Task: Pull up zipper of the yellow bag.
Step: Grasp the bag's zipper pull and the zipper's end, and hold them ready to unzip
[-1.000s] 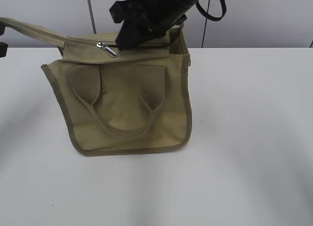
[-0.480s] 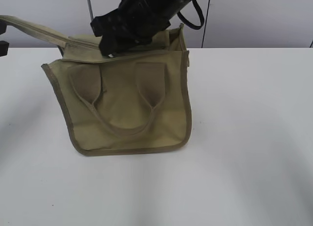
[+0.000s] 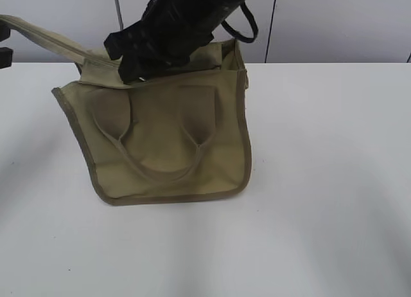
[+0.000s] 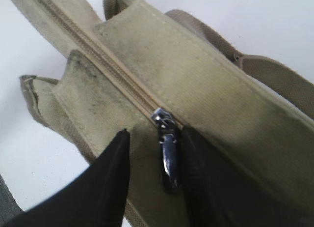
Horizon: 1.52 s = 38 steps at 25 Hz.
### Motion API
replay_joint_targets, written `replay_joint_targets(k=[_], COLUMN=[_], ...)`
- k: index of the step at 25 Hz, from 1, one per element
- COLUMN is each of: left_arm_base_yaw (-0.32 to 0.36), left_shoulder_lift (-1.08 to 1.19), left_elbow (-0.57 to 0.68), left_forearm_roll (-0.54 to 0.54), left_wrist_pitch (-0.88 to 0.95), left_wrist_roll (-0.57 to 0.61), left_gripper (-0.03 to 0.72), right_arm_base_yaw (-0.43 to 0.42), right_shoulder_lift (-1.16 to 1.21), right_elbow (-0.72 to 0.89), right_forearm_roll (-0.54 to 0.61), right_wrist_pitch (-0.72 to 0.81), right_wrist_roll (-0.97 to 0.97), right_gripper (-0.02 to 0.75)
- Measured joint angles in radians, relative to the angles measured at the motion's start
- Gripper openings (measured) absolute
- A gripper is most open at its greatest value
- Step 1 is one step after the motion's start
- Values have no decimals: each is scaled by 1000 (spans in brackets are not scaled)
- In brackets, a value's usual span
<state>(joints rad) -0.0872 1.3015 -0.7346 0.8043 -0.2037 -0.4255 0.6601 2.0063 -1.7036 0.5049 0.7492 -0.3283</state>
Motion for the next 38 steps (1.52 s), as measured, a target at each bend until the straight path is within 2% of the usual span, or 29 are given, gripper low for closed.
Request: replay_joint_targets(k=[8,14,17,19,21,23,30,38], left_arm_base_yaw=[0,0,0,0,0,0,0,0], left_shoulder_lift=[-4,-10,-10,-10,-10,-10,-10,-10], left_elbow=[0,0,0,0,0,0,0,0], left_forearm_roll=[-8,-29,-36,-37,-39,-39,-39,-39], left_wrist_pitch=[-22,-45,-46,-48,-49,-49,-50,-46], left_wrist_roll=[0,0,0,0,0,0,0,0], left_gripper=[5,4,4,4,4,4,4,4], right_arm_base_yaw=[11,13,13,13,13,13,10,-32], right_shoulder_lift=[33,56,58,59,59,59,50,-17], right_elbow=[-1,-1,-1,-1,-1,-1,-1,-1], right_forearm_roll=[-13,-34,-38,-40,-46,-47,-52,-64], right_wrist_pitch=[-15,-73,-87,-87,-87,-86,-45,60], right_wrist_roll=[27,169,231,242,246,246,216,149], right_gripper=[265,265,212,140,34,-4,-11,-11])
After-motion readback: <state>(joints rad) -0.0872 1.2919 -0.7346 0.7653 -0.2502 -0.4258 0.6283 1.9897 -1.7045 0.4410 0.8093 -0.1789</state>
